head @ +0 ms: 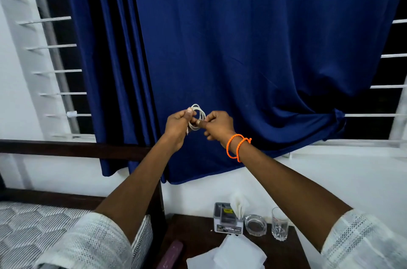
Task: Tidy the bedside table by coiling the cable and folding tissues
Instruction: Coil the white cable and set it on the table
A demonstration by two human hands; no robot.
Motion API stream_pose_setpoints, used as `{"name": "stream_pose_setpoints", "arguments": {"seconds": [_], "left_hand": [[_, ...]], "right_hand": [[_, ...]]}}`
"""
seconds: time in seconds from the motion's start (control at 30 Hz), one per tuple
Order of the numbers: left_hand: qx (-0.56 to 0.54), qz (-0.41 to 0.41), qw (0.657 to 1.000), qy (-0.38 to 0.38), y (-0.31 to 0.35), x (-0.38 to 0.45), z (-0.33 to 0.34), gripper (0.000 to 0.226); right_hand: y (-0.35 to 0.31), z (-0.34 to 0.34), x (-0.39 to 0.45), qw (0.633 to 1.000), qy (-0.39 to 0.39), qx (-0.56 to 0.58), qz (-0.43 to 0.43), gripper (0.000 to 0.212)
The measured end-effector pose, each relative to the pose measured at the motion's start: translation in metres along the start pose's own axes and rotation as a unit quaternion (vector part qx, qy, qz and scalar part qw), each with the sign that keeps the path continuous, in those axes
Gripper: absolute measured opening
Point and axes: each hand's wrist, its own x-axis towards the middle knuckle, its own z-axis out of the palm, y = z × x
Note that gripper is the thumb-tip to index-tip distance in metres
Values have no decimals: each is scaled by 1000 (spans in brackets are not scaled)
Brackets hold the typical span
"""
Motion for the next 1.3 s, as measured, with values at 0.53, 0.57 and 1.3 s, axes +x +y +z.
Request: {"name": "stream_pose_setpoints", "arguments": {"seconds": [0.53,0.57,1.3], "left_hand": [[42,22,997,57,-2,4,0,26],[45,20,997,67,-3,4,1,26],[-53,-136,989,16,-27,-4,-6,31]], "right_hand": [[2,-1,-8,994,-85,-52,-50,37],[0,-1,-11,991,-110,-54,-55,39],[34,-28,5,989,-147,-4,1,35]]}}
